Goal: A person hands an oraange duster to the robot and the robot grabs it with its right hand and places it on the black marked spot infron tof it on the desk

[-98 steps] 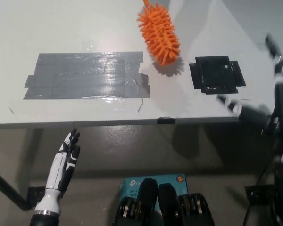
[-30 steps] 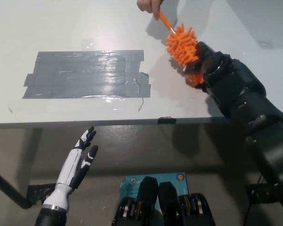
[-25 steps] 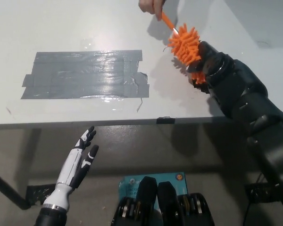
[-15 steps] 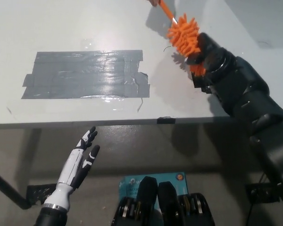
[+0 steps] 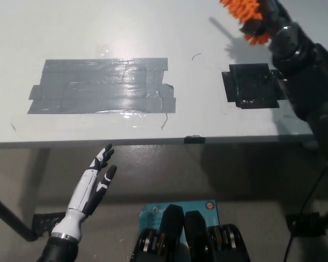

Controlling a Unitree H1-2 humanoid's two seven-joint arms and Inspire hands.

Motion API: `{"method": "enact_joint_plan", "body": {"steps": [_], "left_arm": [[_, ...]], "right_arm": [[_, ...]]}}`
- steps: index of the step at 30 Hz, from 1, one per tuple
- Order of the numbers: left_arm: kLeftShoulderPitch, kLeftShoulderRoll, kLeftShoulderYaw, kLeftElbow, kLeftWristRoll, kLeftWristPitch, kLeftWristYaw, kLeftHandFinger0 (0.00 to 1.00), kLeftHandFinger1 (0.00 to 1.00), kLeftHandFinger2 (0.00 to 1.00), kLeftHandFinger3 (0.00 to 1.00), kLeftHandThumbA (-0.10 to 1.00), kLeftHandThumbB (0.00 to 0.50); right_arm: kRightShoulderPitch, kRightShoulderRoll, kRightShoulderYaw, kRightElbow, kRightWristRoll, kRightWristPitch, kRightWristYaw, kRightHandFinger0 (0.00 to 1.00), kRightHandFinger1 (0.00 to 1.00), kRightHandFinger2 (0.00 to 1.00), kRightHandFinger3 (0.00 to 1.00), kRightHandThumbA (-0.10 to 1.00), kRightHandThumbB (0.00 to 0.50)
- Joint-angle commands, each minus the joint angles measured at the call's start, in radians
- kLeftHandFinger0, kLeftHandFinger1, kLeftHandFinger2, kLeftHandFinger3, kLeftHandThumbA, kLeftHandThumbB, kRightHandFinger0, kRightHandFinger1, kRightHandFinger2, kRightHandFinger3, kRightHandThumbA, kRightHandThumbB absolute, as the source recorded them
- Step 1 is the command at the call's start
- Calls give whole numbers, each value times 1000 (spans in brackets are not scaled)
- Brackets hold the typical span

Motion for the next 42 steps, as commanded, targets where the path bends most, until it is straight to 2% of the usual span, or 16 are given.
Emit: {"method": "enact_joint_plan", "body": {"steps": [1,7,10,14,16,17,18,19,22,23,24,25,26,28,34,42], "left_arm": [[-17,15,5,-13,-9,-2,-14,1000,1000,1000,1000,1000,179],[-32,19,9,2,-3,-18,-12,1000,1000,1000,1000,1000,168],[-33,20,6,6,4,-16,-13,1000,1000,1000,1000,1000,171],[-28,21,6,3,6,-13,-13,1000,1000,1000,1000,1000,156],[-28,22,4,3,11,-11,-13,1000,1000,1000,1000,1000,161],[-28,22,4,6,12,-15,-11,1000,1000,1000,1000,1000,153],[-29,21,4,8,12,-18,-9,1000,1000,1000,1000,1000,153],[-29,22,4,13,12,-26,-8,1000,1000,1000,1000,1000,144],[-29,23,3,16,11,-29,-10,1000,1000,1000,1000,1000,141],[-29,22,3,17,11,-29,-10,1000,1000,1000,1000,1000,140],[-27,21,1,16,12,-27,-11,1000,1000,1000,1000,1000,141],[-25,21,0,14,13,-20,-13,1000,1000,1000,1000,1000,141],[-24,21,0,12,14,-15,-14,1000,1000,1000,1000,1000,141],[-25,19,-3,9,13,-2,-21,1000,1000,1000,1000,1000,136],[-30,24,-5,12,5,-3,-32,1000,1000,1000,1000,1000,117],[-17,25,-6,8,7,-4,-33,1000,1000,1000,1000,975,103]], "right_arm": [[27,-65,-6,-94,-9,21,45,125,696,1000,1000,-100,167],[73,-95,4,-96,-16,12,73,133,619,943,1000,-100,187],[100,-95,11,-95,-19,29,85,246,721,961,985,-100,203],[133,-93,35,-89,-27,14,114,217,648,882,913,-100,199],[147,-83,45,-77,-29,4,121,145,593,854,883,-100,192],[151,-79,52,-71,-32,-4,124,206,669,928,904,-100,193],[154,-77,57,-69,-34,-10,127,240,667,891,885,-100,193],[153,-78,77,-63,-34,-25,178,717,1000,1000,1000,-82,201],[148,-86,85,-59,22,-71,344,839,1000,1000,1000,44,215],[141,-92,95,-54,45,-76,440,954,1000,1000,1000,169,257],[140,-95,102,-52,48,-80,473,1000,1000,1000,1000,277,304],[139,-95,104,-43,47,-87,485,1000,1000,1000,1000,344,348],[138,-94,104,-36,46,-93,490,1000,1000,1000,1000,344,348],[135,-93,106,-28,29,-111,465,1000,1000,1000,1000,565,379],[135,-84,58,-44,33,-125,358,1000,1000,1000,1000,665,430],[163,-83,-41,-138,47,-138,204,1000,1000,1000,1000,764,395]]}}
